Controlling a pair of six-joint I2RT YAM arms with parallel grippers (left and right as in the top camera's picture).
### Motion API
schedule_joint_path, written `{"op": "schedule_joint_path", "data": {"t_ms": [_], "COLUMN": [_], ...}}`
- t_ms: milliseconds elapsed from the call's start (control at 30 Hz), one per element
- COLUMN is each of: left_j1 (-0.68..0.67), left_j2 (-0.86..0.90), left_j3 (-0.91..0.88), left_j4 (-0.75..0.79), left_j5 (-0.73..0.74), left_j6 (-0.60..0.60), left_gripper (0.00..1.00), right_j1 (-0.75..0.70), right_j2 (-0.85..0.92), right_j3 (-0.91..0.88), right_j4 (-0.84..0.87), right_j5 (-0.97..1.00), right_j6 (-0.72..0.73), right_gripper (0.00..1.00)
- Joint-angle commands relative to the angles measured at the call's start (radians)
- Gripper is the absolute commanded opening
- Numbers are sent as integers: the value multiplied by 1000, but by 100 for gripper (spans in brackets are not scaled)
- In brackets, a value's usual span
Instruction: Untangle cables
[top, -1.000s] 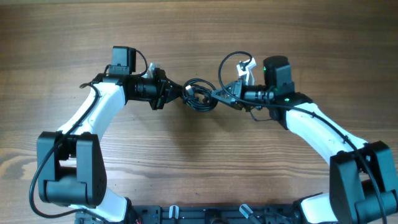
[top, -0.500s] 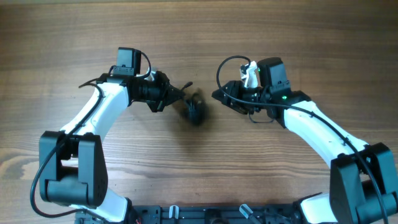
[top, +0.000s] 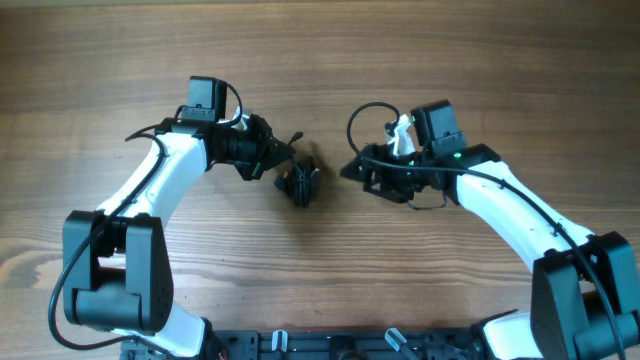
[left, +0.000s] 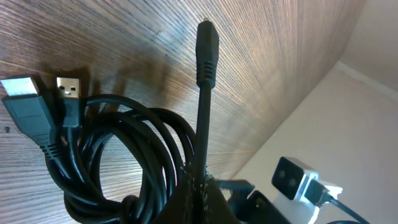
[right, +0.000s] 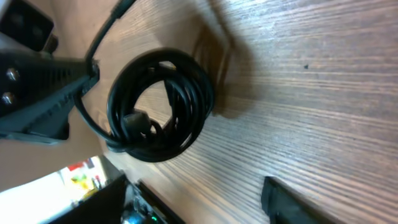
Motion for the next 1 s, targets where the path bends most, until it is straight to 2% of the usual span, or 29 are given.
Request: {"op": "schedule_joint_path", "data": {"t_ms": [0,100,233,433,533,633,667,700,767,967], "left_j1": [-2,16,45,51,51,51,51,56,64,114], "left_j2": [11,11,11,11,11,11,11,11,11,11], "left_j3": [2,2,2,2,2,2,2,2,2,2], "left_j4": [-3,16,30,26,26,27,27,39,64,164], "left_j5": [25,124,259,377,415,420,419,419,420,453], "left_j6": [-43,-119,-190,-208,-214,-245,-260,-265,-265,-264], "left_gripper": [4,4,4,4,4,4,4,4,4,4], "right_j1": [52,105,172,196,196,196,196,193,183,85], "right_j2": [-22,-22,-22,-22,-22,-23,-23,-23,-23,-23], "right_j3": [-2,-16,-20,-20,-20,-20,-20,-20,-20,-20], "right_j4": [13,62,119,163,195,220,220,217,221,279], "right_j5": [-16,-15,13,114,112,112,104,60,-16,-298], "right_j6": [-31,-63,-161,-164,-164,-162,-151,-63,23,136], "right_gripper": [40,41,53,54,50,38,34,34,42,51]}}
